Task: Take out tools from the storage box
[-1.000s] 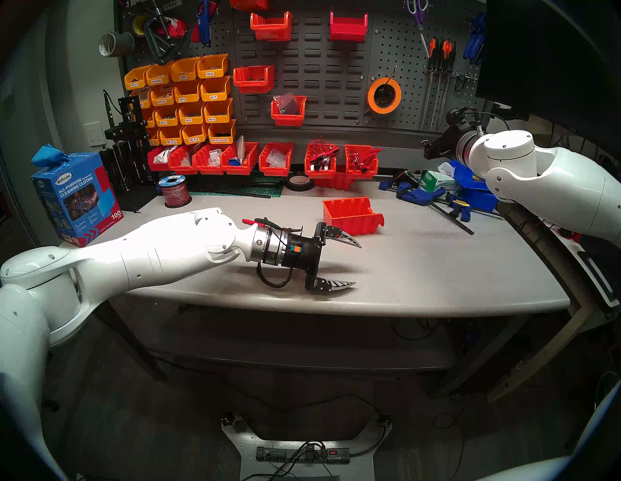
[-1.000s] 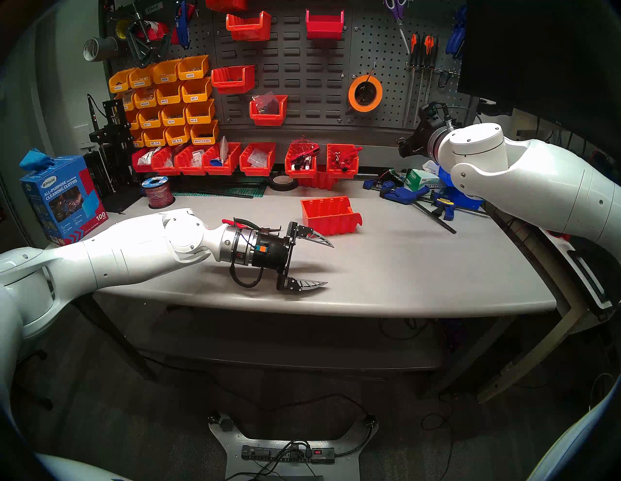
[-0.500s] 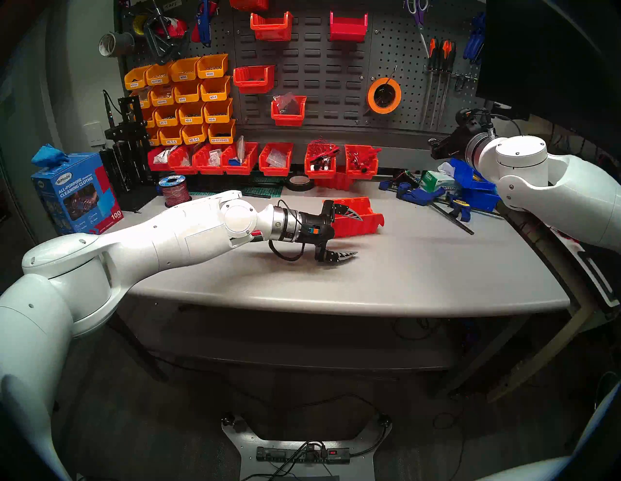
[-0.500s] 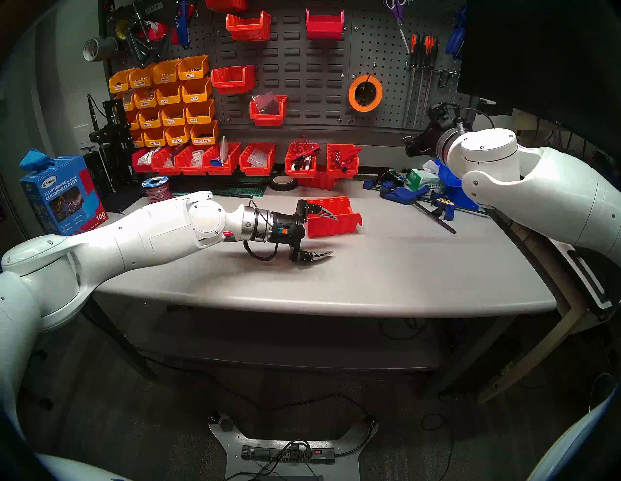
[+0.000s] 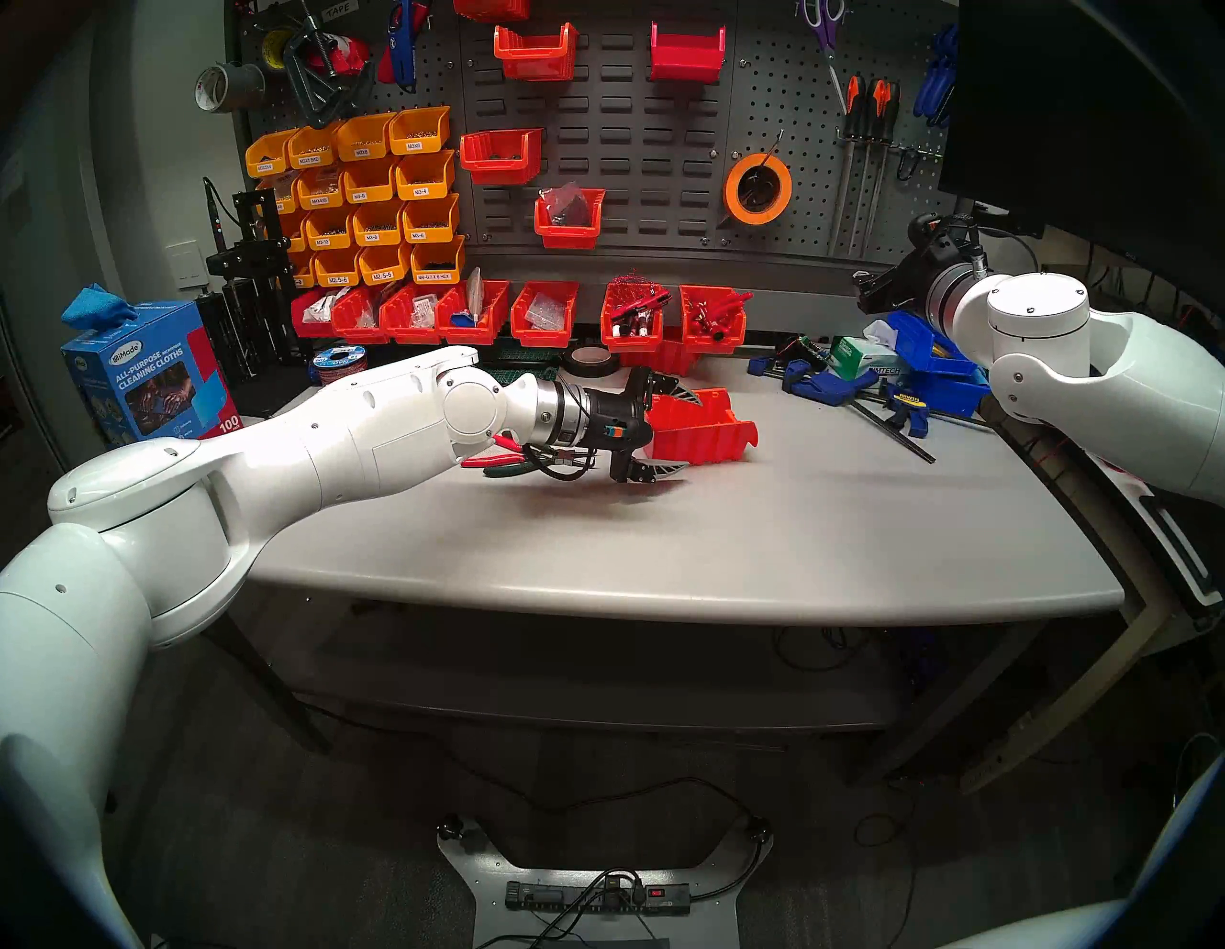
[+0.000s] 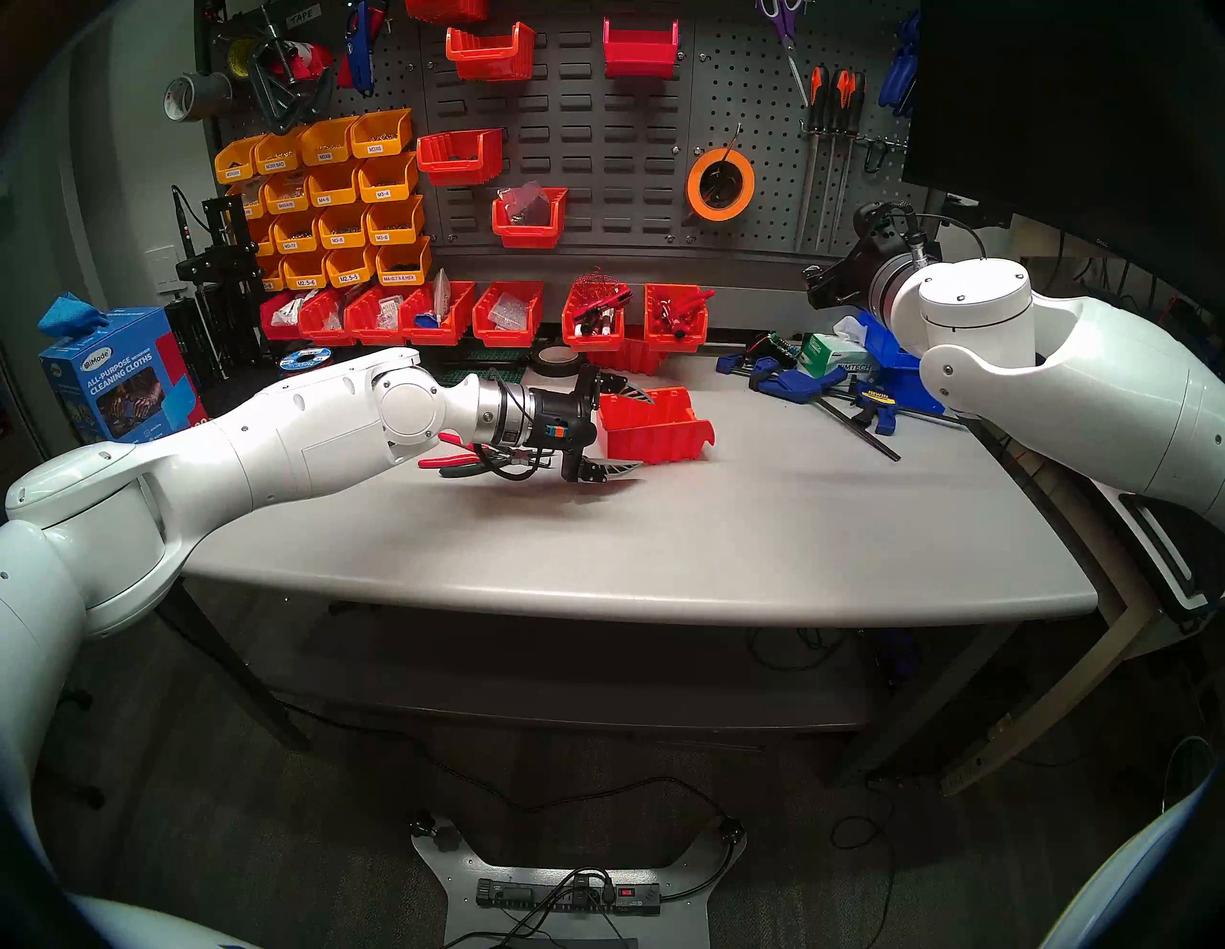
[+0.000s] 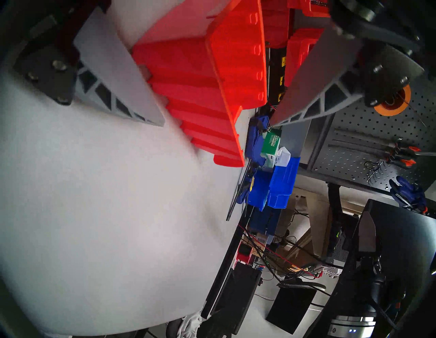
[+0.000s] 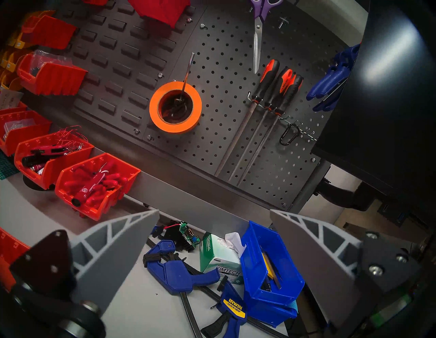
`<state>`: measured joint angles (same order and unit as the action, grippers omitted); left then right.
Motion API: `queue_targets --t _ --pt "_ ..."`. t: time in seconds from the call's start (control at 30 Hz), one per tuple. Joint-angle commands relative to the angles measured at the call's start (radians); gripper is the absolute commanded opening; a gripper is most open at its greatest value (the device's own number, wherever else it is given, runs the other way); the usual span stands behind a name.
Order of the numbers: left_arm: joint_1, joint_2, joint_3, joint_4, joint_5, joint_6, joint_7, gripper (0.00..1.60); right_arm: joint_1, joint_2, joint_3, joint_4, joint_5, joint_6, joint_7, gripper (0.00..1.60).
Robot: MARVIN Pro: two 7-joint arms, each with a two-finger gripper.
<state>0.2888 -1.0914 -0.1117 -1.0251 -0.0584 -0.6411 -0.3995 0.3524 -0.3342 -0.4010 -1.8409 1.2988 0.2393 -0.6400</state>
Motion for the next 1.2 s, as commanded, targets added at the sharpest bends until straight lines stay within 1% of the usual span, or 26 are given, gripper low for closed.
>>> queue_targets --t 0.0,0.1,0.3,0.47,0.53,0.57,0.63,0.7,0.73,0.77,0.93,1.17 --pt "-0.066 0.006 -0.008 -0.028 -0.044 0.055 -0.097 1.60 0.018 0.007 0.013 0.003 -0.012 -0.002 -0.006 1.60" --pt "-0.087 0.003 -0.015 -0.025 -0.032 0.085 -0.119 1.60 0.018 0.007 0.013 0.003 -0.012 -0.002 -0.006 1.60" --pt "-0.115 -0.008 -0.031 -0.012 -0.020 0.105 -0.132 1.60 0.018 0.007 0.013 0.003 -0.012 -0.003 -0.006 1.60" --pt "-0.133 -0.031 -0.036 0.006 -0.019 0.124 -0.159 1.60 0.018 0.007 0.013 0.003 -0.012 -0.003 -0.006 1.60" --pt "-0.151 -0.045 -0.029 0.014 -0.015 0.139 -0.196 1.60 0.018 0.007 0.013 0.003 -0.013 -0.003 -0.006 1.60" --pt "-0.151 -0.045 -0.029 0.014 -0.015 0.139 -0.196 1.60 0.018 0.007 0.013 0.003 -0.013 -0.003 -0.006 1.60" --pt "-0.169 -0.057 -0.022 0.020 -0.019 0.150 -0.242 1.60 0.018 0.007 0.013 0.003 -0.013 -0.003 -0.006 1.60" --pt "-0.189 -0.064 -0.009 0.021 -0.006 0.160 -0.284 1.60 0.018 0.007 0.013 0.003 -0.013 -0.003 -0.006 1.60" --pt "-0.203 -0.075 -0.002 0.024 -0.008 0.164 -0.330 1.60 0.018 0.007 0.013 0.003 -0.013 -0.003 -0.006 1.60" --pt "-0.203 -0.075 -0.002 0.024 -0.008 0.164 -0.330 1.60 0.018 0.007 0.013 0.003 -0.013 -0.003 -0.006 1.60" --pt "-0.227 -0.099 0.004 0.035 -0.017 0.177 -0.421 1.60 0.018 0.007 0.013 0.003 -0.013 -0.003 -0.006 1.60" --pt "-0.249 -0.134 0.008 0.061 -0.026 0.188 -0.517 1.60 0.018 0.007 0.013 0.003 -0.013 -0.003 -0.006 1.60"
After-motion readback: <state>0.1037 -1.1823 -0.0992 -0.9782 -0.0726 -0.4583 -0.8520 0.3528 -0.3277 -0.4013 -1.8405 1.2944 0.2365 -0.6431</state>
